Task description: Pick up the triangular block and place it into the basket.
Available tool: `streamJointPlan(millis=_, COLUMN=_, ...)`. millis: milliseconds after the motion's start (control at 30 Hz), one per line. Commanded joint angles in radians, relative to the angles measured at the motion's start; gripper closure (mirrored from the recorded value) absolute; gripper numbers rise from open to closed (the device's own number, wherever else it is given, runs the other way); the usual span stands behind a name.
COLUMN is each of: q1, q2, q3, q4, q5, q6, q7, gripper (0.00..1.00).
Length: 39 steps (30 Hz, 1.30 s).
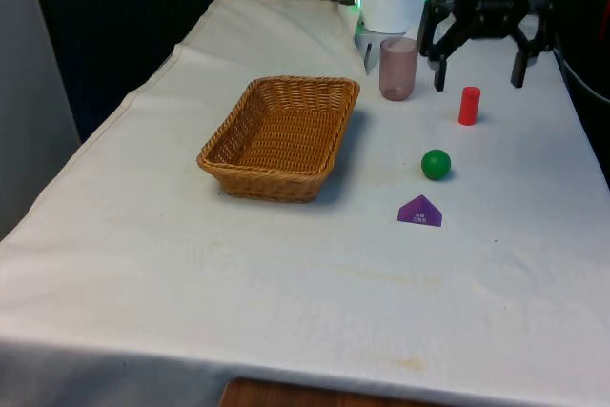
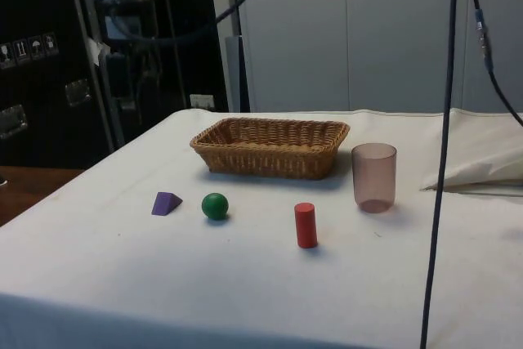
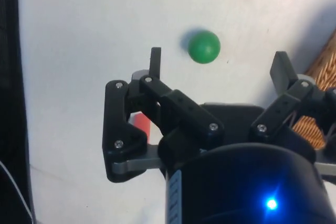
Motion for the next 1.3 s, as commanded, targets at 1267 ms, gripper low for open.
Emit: streamJointPlan(millis=1267, q1=-0.032, q2=0.086, q3=-0.012, q4=-0.010, q5=0.005, q6=0.101, q7=-0.326, gripper=0.00)
